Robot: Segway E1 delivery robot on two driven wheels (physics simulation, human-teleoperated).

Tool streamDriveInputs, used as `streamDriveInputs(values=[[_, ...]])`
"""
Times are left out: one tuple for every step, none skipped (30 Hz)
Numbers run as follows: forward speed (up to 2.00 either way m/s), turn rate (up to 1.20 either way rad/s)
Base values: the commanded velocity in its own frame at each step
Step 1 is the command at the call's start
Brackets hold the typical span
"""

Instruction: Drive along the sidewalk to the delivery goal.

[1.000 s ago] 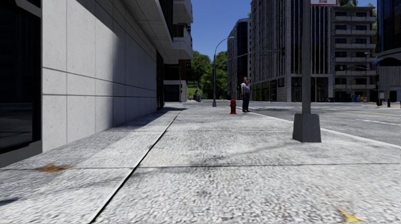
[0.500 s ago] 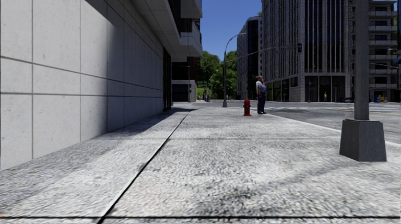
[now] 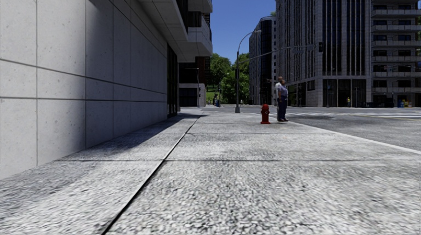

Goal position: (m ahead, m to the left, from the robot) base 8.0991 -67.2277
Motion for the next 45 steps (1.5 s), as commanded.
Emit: streamDriveInputs(values=[[2.0,0.0],[2.0,0.0],[2.0,0.0],[2.0,0.0],[2.0,0.0],[2.0,0.0],[2.0,0.0],[2.0,0.0],[2.0,0.0],[2.0,0.0],[2.0,0.0],[2.0,0.0],[2.0,0.0],[2.0,0.0],[2.0,0.0],[2.0,0.0],[2.0,0.0],[2.0,0.0],[2.0,0.0],[2.0,0.0],[2.0,0.0],[2.0,0.0],[2.0,0.0],[2.0,0.0],[2.0,0.0],[2.0,0.0],[2.0,0.0],[2.0,0.0],[2.0,0.0],[2.0,0.0],[2.0,0.0],[2.0,0.0],[2.0,0.0],[2.0,0.0],[2.0,0.0],[2.0,0.0],[2.0,0.0],[2.0,0.0],[2.0,0.0],[2.0,0.0],[2.0,0.0],[2.0,0.0],[2.0,0.0],[2.0,0.0],[2.0,0.0]])
